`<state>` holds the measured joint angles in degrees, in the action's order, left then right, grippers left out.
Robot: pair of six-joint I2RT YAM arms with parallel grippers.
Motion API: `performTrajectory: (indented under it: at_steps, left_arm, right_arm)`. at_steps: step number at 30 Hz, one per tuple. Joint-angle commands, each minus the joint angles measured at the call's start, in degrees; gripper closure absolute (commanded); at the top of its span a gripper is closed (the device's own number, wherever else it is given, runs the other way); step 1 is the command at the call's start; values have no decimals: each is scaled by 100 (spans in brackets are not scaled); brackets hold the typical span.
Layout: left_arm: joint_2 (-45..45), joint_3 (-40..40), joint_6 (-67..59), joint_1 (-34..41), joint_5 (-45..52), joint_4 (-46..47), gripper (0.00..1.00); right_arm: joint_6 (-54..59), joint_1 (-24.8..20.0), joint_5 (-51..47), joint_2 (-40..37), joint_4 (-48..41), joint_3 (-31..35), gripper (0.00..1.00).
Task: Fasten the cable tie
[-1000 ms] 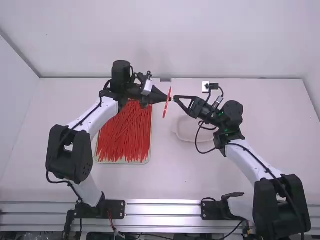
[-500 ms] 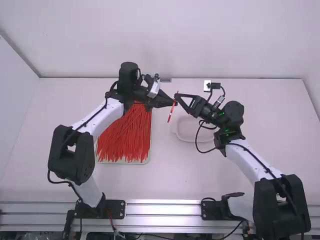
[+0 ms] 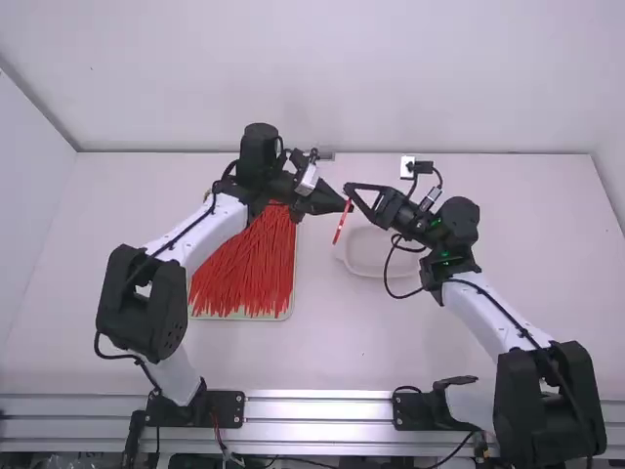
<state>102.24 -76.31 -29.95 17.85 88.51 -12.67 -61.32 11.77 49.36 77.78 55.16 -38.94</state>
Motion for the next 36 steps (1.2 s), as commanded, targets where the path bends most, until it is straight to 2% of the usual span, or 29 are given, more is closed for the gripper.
performTrajectory:
  at_steps: [1,2,3,4,13,36]
  left_arm:
    - [-2,44,-28,15,146,-22,98]
    - [-2,44,-28,24,146,-17,98]
    - [-2,44,-26,22,146,-17,98]
    - [-2,44,-26,22,146,-17,99]
    - [-2,66,225,17,146,24,98]
    - [-2,566,358,15,146,42,98]
  right_arm:
    - [7,-15,81,-24,42,-160,84]
    - [9,-17,92,-24,42,-160,94]
    - [28,-17,146,-24,42,-160,99]
    - [26,-17,157,-24,46,-160,100]
    - [175,-31,356,-26,319,-160,100]
    - [107,-807,767,-26,1220,-160,100]
